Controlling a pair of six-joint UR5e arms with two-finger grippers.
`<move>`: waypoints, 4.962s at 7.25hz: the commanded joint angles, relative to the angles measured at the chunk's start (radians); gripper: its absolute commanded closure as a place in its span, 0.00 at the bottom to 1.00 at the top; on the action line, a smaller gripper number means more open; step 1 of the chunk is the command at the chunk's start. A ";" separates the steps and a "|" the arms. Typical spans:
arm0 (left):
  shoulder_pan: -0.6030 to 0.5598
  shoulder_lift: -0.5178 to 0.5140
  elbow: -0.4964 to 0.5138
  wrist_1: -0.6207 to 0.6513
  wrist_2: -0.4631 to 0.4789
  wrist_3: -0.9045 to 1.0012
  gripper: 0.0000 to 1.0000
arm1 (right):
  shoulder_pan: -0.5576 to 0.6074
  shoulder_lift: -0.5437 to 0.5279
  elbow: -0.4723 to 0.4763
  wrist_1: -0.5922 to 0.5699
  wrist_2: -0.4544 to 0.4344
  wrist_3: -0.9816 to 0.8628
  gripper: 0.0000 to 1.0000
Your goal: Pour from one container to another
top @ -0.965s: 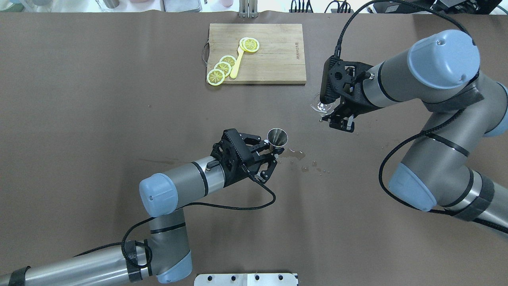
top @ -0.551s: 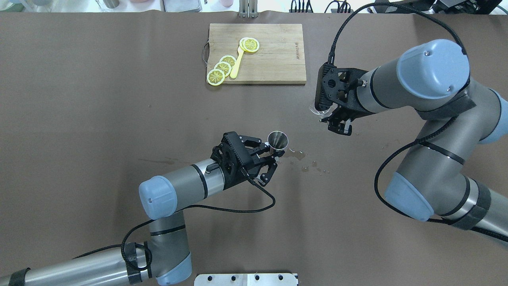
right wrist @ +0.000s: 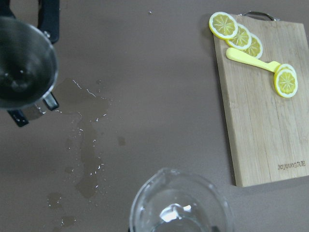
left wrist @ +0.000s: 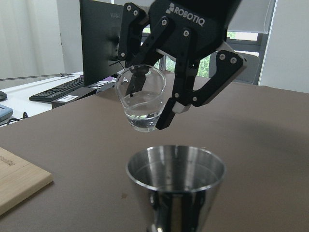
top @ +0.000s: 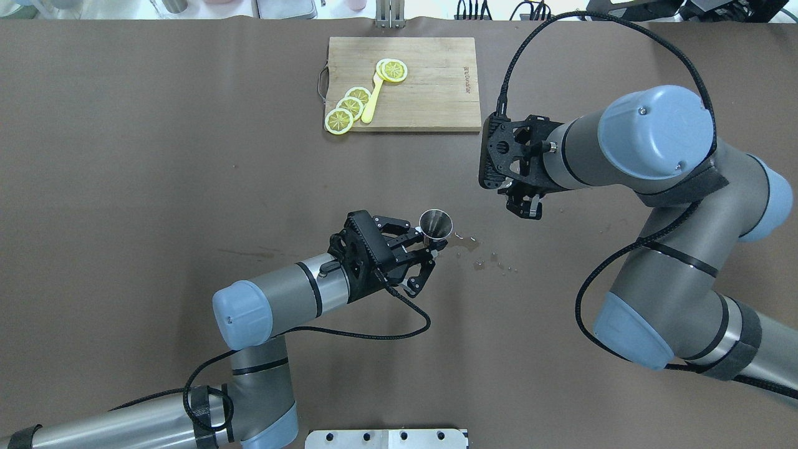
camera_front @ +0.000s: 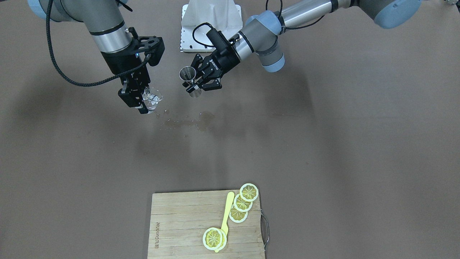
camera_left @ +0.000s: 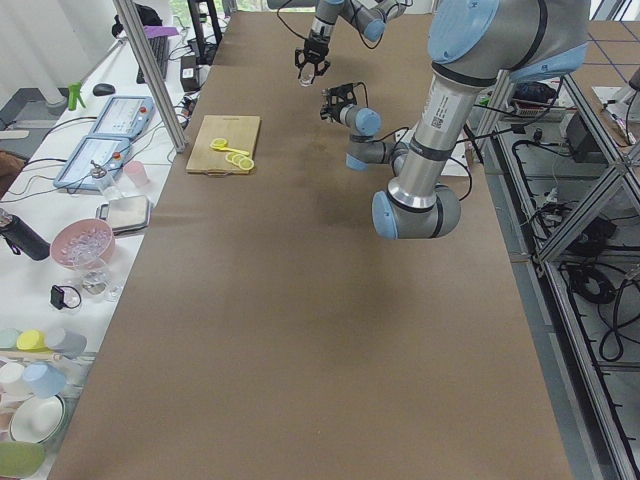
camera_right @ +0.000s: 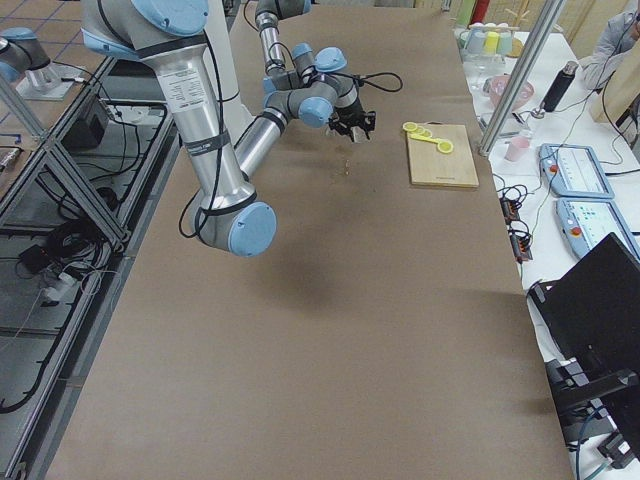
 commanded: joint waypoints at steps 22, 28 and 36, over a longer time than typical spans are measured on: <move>-0.012 -0.006 0.022 0.004 0.010 0.049 1.00 | -0.006 0.086 0.092 -0.288 0.248 -0.114 1.00; -0.012 -0.005 0.019 0.004 0.010 0.051 1.00 | 0.029 0.172 0.032 -0.379 0.213 -0.114 1.00; -0.037 -0.003 0.025 0.006 0.011 0.058 1.00 | 0.009 0.246 0.036 -0.555 0.192 -0.116 1.00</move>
